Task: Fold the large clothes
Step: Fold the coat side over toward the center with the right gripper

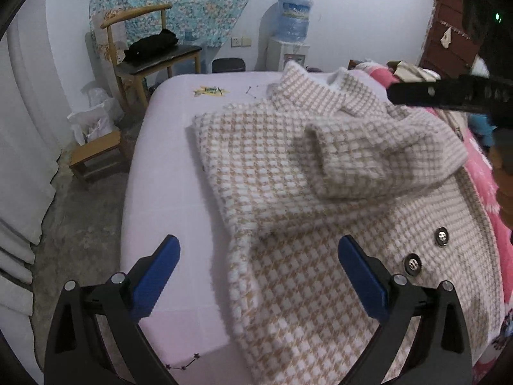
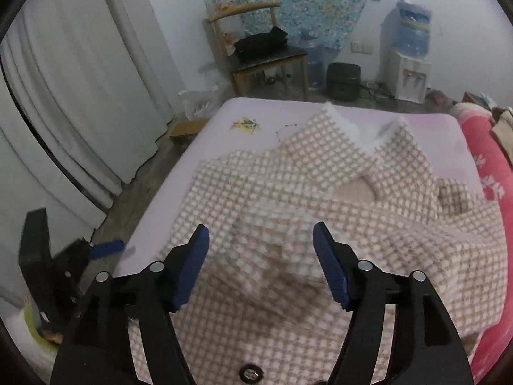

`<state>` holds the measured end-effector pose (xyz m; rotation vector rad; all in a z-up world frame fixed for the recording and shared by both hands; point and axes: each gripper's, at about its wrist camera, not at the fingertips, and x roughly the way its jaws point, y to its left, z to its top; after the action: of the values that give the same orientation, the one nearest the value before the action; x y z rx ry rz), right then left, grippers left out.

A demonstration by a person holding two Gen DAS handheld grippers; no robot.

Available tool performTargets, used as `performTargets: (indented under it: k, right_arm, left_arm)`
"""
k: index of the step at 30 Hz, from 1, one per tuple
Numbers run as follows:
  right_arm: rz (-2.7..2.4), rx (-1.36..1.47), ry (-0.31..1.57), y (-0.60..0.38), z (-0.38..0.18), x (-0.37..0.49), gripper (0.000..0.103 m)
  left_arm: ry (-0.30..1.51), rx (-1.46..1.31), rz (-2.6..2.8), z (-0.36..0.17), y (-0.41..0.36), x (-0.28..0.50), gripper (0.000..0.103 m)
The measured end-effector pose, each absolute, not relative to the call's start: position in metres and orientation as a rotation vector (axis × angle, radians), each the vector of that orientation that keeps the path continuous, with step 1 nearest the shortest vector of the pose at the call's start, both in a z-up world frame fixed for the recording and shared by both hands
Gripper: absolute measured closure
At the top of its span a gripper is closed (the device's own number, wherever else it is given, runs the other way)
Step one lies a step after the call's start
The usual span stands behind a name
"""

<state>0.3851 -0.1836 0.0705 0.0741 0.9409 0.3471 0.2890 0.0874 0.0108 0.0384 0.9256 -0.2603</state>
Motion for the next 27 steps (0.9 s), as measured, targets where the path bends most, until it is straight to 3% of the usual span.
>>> performTargets:
  k: [6,10,18,23,27]
  right_arm:
    - [0.247,0.2,0.921,-0.257,0.074,0.383,0.033]
    - [0.122,0.31,0.901,-0.328,0.066,0.378,0.033]
    - [-0.045,0.503,0.887,-0.441,0.046,0.365,0.033]
    - [-0.069,0.612,0.921,-0.475,0.023,0.364,0.033]
    - [-0.065,0.637,0.937,-0.483,0.009,0.364,0.033]
  left_arm:
    - [0.87,-0.021,-0.316,0.027,0.091,0.292,0.006]
    - [0.871,-0.144,-0.369,0.034,0.084,0.318,0.014]
    - [1.067,-0.371,-0.409,0.002,0.041,0.406,0.028]
    - [1.169,-0.48,-0.353,-0.021,0.036,0.441,0.053]
    - [1.195,-0.461,-0.353,-0.025,0.029,0.447,0.057]
